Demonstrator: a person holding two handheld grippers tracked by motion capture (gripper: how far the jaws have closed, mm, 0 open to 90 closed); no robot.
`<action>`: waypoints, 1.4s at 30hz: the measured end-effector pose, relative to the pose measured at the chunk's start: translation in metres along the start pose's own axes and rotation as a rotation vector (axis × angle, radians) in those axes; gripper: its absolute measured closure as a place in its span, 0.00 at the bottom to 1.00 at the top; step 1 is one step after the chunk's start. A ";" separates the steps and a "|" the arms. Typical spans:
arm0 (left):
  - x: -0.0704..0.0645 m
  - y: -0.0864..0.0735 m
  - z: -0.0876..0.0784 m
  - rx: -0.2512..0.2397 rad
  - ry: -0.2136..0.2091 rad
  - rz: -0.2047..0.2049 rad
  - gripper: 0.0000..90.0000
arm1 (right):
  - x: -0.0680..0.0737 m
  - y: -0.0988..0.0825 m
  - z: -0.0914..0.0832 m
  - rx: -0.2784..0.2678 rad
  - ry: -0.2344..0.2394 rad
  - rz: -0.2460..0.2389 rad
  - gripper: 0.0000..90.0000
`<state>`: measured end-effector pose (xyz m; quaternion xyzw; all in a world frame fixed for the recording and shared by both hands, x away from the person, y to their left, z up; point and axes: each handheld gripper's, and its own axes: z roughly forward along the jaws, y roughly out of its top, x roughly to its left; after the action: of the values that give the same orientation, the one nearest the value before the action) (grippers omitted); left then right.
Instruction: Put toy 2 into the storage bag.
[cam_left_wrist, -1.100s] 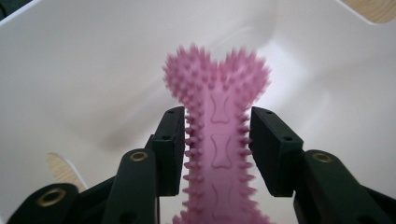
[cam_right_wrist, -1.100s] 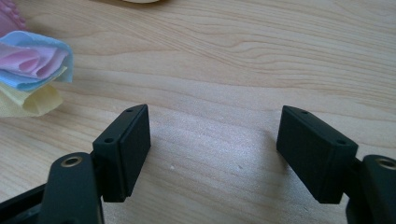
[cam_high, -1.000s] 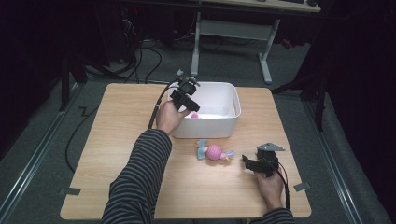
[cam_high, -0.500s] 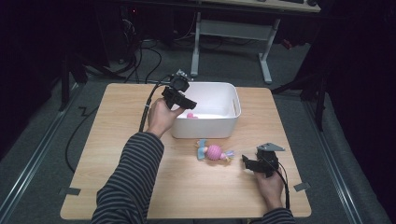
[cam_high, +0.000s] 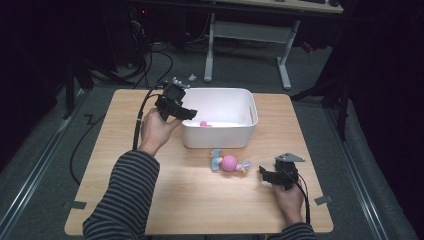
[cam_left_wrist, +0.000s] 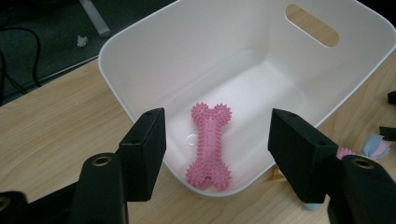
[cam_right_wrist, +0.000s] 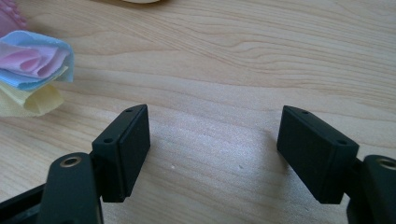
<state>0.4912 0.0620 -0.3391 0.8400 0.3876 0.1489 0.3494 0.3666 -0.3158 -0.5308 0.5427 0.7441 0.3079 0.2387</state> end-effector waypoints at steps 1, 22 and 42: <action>0.001 -0.002 -0.003 -0.009 0.003 -0.003 0.41 | 0.000 0.000 0.000 0.000 0.000 0.000 0.29; 0.022 -0.059 -0.043 -0.098 0.030 -0.085 0.39 | 0.000 0.000 0.000 0.000 0.001 0.001 0.29; 0.022 -0.101 -0.044 -0.090 0.043 -0.124 0.39 | 0.000 0.000 0.000 0.000 0.002 0.001 0.29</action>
<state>0.4271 0.1457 -0.3794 0.7945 0.4390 0.1624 0.3870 0.3668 -0.3159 -0.5307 0.5428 0.7441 0.3085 0.2379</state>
